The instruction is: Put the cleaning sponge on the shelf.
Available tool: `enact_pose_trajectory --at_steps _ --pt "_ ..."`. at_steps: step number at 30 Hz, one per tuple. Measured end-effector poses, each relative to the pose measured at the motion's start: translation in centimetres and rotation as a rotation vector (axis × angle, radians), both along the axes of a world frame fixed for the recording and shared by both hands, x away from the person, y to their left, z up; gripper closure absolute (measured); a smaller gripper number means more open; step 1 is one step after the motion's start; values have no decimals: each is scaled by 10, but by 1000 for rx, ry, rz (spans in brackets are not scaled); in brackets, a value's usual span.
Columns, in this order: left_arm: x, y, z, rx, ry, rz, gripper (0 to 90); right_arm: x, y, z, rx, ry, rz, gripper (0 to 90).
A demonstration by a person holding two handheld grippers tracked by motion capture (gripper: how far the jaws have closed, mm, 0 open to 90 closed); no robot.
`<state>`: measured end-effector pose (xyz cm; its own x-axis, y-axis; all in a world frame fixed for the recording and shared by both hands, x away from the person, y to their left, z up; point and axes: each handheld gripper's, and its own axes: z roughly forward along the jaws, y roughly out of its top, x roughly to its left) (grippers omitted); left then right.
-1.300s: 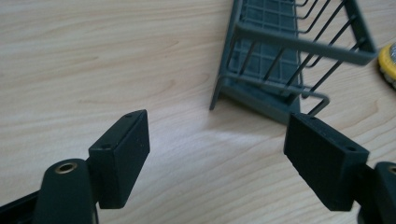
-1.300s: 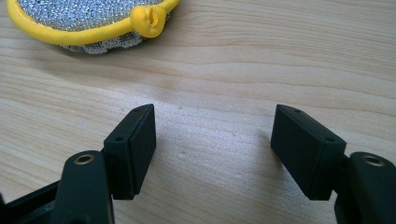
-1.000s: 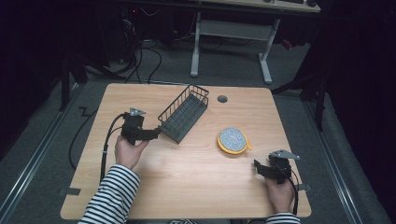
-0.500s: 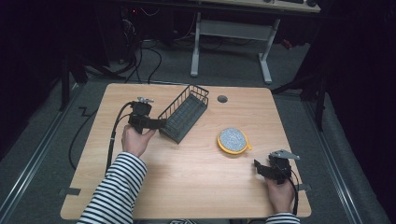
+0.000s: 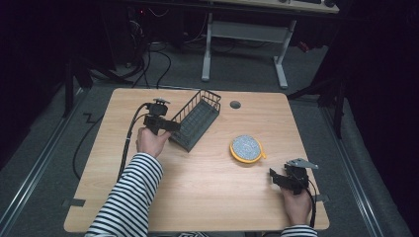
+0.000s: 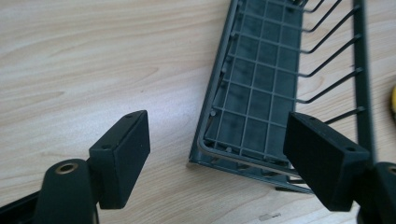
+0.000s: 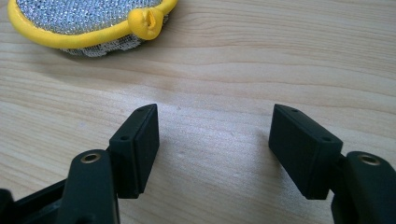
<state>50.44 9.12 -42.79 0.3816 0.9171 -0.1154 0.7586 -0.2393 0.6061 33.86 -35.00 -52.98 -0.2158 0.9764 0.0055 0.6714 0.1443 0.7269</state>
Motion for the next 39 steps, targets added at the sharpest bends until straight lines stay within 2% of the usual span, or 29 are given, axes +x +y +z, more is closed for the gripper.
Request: enact_pose_trajectory --at_steps 2,6,15,32,39 --pt "3 -3 -5 9 18 6 251 0 0 0 2 2 0 334" --pt "4 -8 -7 6 31 3 319 0 -1 0 9 0 -1 337" --pt "2 -11 -7 2 25 -10 432 0 -1 0 8 -1 0 338" --pt "-4 -6 -7 26 41 -42 503 0 -1 0 14 2 -2 337" --pt "-12 1 -9 -18 26 -41 518 0 -2 0 16 1 -1 338"
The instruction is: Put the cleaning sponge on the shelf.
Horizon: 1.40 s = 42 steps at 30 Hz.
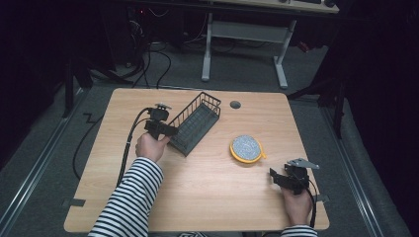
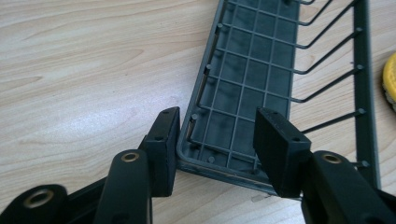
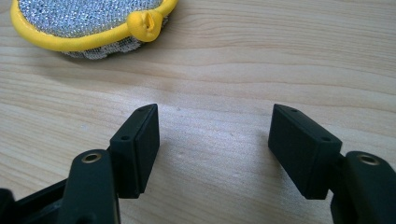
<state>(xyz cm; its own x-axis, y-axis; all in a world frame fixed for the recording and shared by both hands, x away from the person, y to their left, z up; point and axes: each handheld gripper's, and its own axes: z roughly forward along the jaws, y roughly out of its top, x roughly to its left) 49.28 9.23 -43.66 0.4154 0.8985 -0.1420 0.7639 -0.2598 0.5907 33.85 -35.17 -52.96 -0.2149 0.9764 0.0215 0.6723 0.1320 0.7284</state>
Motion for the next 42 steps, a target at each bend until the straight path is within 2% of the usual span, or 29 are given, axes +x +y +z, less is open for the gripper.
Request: enact_pose_trajectory --at_steps 3,7,22,28,42 --pt "-3 5 0 -28 3 3 516 0 0 0 -1 1 -1 338" --pt "-4 7 0 -41 7 0 514 0 0 0 -2 -1 0 337" --pt "-8 12 1 -47 18 -22 529 0 0 0 -7 -1 1 337" --pt "-14 14 2 -26 20 -46 544 0 0 0 -9 -3 2 337" --pt "-36 19 1 -33 9 -93 546 0 1 0 -11 -3 2 337"
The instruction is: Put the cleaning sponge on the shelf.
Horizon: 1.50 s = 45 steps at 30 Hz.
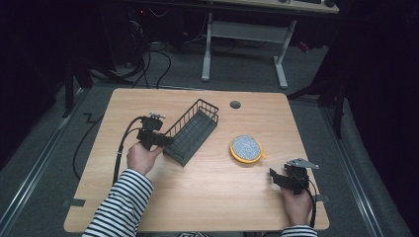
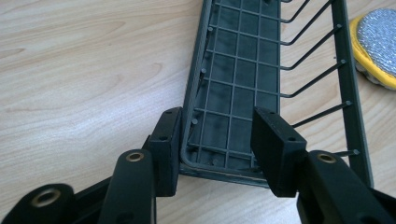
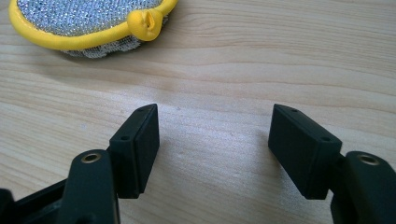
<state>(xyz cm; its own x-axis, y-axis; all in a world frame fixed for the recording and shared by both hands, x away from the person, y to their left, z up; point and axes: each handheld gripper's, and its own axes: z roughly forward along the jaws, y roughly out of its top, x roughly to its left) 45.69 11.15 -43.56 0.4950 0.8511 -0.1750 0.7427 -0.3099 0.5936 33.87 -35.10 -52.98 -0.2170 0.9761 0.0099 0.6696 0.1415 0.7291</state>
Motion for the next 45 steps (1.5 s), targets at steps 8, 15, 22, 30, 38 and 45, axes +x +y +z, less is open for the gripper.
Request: enact_pose_trajectory --at_steps 8,15,22,30,38,45 --pt "-19 3 -2 -21 -15 -34 545 0 0 0 -5 -1 2 337" --pt "-32 4 -3 -33 -24 -56 547 0 1 0 -2 2 -3 337" --pt "-49 7 -4 -57 -35 -81 547 0 1 0 -9 2 -3 337" --pt "-64 11 -5 -66 -41 -105 547 0 1 0 -14 -1 1 337" --pt "-77 14 -7 -79 -52 -143 546 0 2 0 -21 1 0 334" --pt "-84 15 -7 -82 -50 -164 544 0 2 0 -20 0 0 334"
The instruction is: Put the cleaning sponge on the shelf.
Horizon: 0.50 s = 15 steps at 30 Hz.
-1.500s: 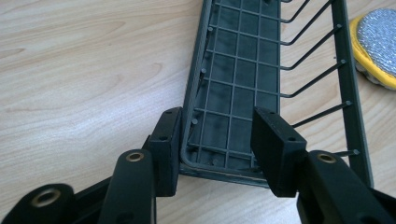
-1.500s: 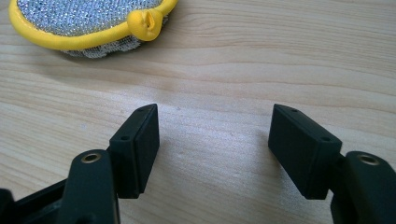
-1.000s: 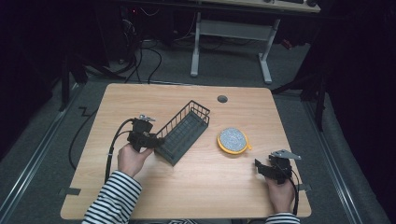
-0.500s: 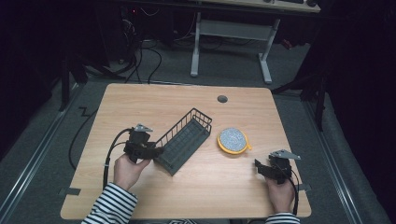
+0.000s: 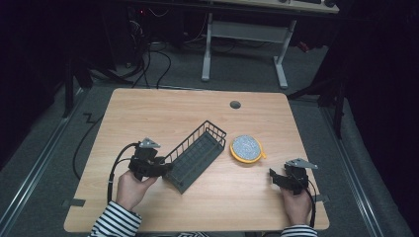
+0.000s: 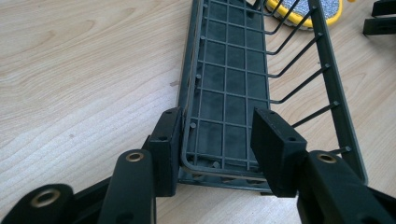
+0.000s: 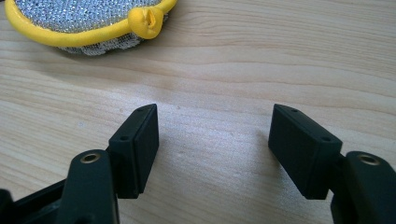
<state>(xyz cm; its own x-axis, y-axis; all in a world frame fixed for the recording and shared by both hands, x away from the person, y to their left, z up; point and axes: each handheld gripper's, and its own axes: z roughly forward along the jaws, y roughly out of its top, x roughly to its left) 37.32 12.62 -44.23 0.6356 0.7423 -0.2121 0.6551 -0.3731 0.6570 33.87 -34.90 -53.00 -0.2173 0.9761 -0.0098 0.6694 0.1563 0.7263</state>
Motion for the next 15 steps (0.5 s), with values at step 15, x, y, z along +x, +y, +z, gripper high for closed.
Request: enact_pose_trajectory --at_steps 15 --pt "5 2 7 -48 -35 10 363 0 0 0 0 0 0 332"
